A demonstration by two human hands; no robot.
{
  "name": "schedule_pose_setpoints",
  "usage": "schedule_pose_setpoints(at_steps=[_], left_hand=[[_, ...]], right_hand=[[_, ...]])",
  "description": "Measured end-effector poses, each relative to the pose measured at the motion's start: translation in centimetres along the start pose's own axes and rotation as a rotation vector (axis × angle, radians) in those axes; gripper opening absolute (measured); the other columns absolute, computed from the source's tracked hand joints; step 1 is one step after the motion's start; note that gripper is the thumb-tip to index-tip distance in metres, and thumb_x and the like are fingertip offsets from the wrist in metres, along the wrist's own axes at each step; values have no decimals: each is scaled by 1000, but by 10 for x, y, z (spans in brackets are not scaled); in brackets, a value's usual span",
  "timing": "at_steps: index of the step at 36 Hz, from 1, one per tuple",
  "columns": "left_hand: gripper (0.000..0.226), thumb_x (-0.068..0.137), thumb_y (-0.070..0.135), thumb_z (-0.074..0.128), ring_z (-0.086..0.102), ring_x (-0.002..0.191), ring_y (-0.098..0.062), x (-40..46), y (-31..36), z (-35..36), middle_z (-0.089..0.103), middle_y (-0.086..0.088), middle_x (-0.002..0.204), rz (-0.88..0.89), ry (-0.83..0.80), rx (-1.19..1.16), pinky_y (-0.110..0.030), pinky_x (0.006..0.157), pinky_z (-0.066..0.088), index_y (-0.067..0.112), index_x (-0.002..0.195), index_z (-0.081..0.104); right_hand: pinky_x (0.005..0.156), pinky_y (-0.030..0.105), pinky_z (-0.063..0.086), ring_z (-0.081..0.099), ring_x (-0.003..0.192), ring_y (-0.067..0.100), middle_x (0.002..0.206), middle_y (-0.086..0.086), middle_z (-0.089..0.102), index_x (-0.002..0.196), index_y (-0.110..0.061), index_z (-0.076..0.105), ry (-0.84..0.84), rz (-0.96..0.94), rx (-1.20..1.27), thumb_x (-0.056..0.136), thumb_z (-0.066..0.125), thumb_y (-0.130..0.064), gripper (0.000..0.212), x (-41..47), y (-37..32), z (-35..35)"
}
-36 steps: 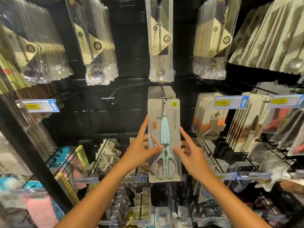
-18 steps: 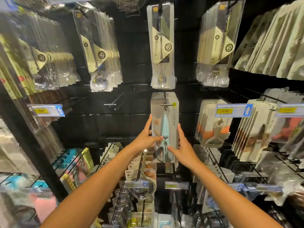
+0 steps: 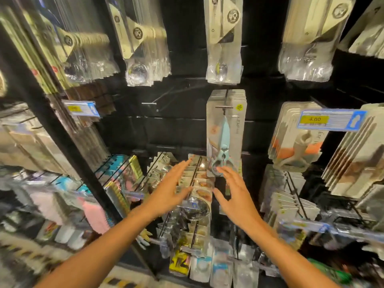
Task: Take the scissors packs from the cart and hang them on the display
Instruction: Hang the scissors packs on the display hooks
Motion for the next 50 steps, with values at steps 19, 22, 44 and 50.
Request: schedule_pose_setpoints(at_steps=[19,22,44,50], left_hand=[[85,93,82,6,5,159,-22,-425,-160,-23,15,10,169,-723,-43,363,-41,128,5,36,159,32],[96,85,88,-5,-5,159,-20,-493,-169,-34,2,15,168,-867,12,328,-38,128,-3,37,161,23],[87,102,71,5,42,146,-42,-748,-263,-84,44,-11,159,-1193,128,200,-58,114,42,15,154,48],[103,85,82,-14,13,159,-34,-738,-297,-92,18,-3,171,-1209,178,146,-46,127,12,27,162,26]], right_hand=[[126,36,5,7,157,14,169,-7,17,161,-28,23,-1098,-432,-252,104,46,-48,64,-119,-124,256],[123,31,13,16,155,16,166,-7,24,159,-26,27,-1161,-508,-282,104,48,-47,62,-137,-168,291],[123,34,27,32,148,17,159,-3,38,156,-23,35,-1399,-600,-349,100,56,-48,65,-245,-341,541],[123,32,23,29,149,18,161,0,37,156,-22,35,-1394,-615,-370,99,53,-55,69,-234,-343,585]])
Point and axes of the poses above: each hand's wrist, its own x-axis towards the middle knuckle, its own z-axis out of the palm, y = z × x, the point moved 3 cm from there along x, towards the middle knuckle
